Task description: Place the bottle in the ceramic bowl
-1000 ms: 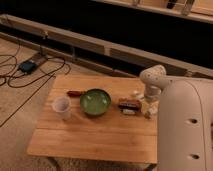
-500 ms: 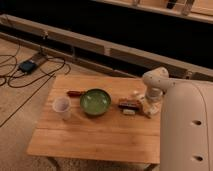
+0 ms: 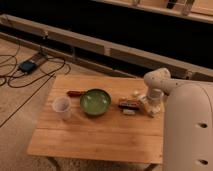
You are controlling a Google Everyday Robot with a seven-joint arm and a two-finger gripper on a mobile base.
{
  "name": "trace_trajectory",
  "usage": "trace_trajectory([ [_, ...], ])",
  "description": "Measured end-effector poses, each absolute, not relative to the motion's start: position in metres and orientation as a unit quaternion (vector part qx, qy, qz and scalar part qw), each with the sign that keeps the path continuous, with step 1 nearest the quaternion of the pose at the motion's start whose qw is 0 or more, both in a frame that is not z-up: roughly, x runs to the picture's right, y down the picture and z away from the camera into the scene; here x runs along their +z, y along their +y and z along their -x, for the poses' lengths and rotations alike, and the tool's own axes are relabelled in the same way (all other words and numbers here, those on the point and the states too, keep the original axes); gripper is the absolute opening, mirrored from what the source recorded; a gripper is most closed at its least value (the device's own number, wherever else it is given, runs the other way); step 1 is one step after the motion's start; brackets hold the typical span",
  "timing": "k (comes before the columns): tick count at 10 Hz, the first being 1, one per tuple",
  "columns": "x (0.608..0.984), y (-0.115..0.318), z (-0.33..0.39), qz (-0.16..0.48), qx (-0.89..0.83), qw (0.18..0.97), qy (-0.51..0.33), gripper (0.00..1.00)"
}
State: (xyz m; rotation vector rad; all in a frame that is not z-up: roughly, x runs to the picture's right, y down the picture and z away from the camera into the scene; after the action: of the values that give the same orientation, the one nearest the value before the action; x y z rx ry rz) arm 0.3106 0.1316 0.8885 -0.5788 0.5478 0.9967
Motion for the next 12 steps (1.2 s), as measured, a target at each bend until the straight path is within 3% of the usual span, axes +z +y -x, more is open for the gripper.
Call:
trace_trajectory([
  [1, 0.883, 0.128, -0.317, 0.265, 0.471, 0.8, 0.26, 0.0],
  [6, 0.856, 0.087, -0.31, 0.238, 0.462, 0.817, 0.251, 0.0],
  [12, 0.821, 0.06, -0.219, 0.262, 0.374, 0.866, 0.203, 0.0],
])
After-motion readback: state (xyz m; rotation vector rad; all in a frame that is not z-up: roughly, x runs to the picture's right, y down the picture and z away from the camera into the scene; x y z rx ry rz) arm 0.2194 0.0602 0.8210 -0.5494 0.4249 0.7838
